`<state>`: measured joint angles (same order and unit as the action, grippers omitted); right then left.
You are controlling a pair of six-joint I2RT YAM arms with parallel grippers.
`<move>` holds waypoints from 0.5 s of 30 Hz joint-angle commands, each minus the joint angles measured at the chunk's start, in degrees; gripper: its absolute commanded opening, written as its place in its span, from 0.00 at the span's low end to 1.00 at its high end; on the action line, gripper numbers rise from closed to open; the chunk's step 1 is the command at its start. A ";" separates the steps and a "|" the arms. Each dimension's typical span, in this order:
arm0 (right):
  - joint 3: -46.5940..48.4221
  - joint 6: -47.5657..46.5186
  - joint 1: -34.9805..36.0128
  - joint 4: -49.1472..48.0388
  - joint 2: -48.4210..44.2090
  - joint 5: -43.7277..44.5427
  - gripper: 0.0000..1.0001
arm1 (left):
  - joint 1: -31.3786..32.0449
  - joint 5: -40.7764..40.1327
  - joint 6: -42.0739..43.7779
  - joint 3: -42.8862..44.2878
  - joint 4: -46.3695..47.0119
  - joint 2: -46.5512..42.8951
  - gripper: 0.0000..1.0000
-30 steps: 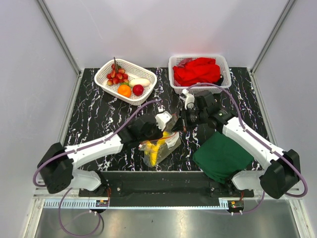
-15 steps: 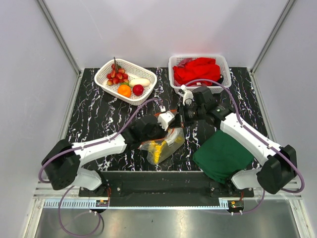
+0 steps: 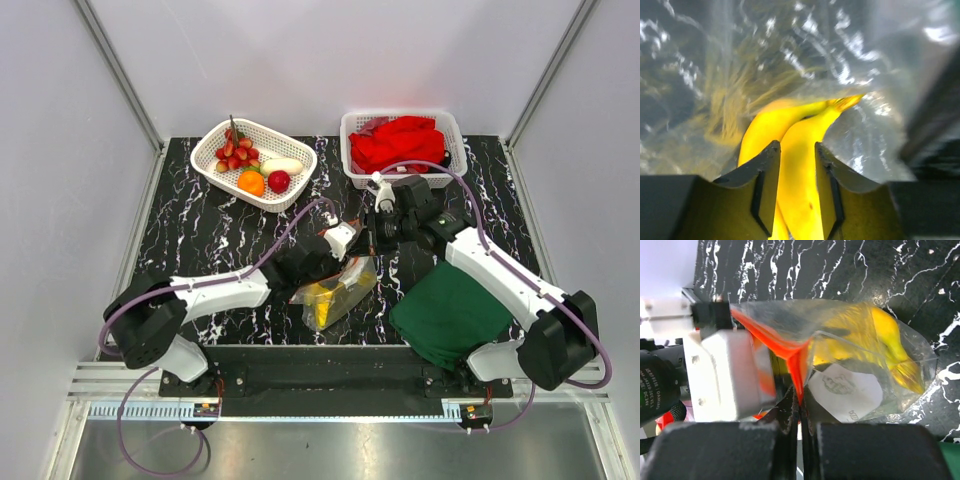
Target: Open the zip-top bag and remove the fake food
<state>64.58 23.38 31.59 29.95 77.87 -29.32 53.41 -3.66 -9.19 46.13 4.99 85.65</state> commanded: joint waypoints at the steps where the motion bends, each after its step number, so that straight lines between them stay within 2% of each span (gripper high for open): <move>1: 0.46 0.00 1.28 -2.71 -3.33 -5.14 0.00 | 0.65 -4.25 -0.39 0.98 -4.20 2.86 0.41; 4: 0.20 -0.35 1.28 -2.18 -3.60 -4.87 0.00 | 0.91 -4.33 -0.56 0.28 -4.82 2.16 0.48; 10: -0.24 -0.17 1.28 -2.00 -4.56 -5.13 0.00 | 1.44 -6.53 -0.83 -0.43 -4.64 3.21 0.53; 12: -0.85 -0.26 1.28 -1.92 -4.74 -4.61 0.00 | 1.44 -5.66 -1.00 -0.25 -4.29 5.05 0.53; 15: -1.82 -0.52 1.28 -1.92 -4.65 -3.91 0.00 | 1.61 -5.66 -1.53 0.19 -3.85 6.99 0.46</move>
<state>63.37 22.87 32.27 29.87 75.16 -30.81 54.54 -8.54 -9.74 46.15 2.83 88.55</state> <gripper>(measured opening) 0.010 0.502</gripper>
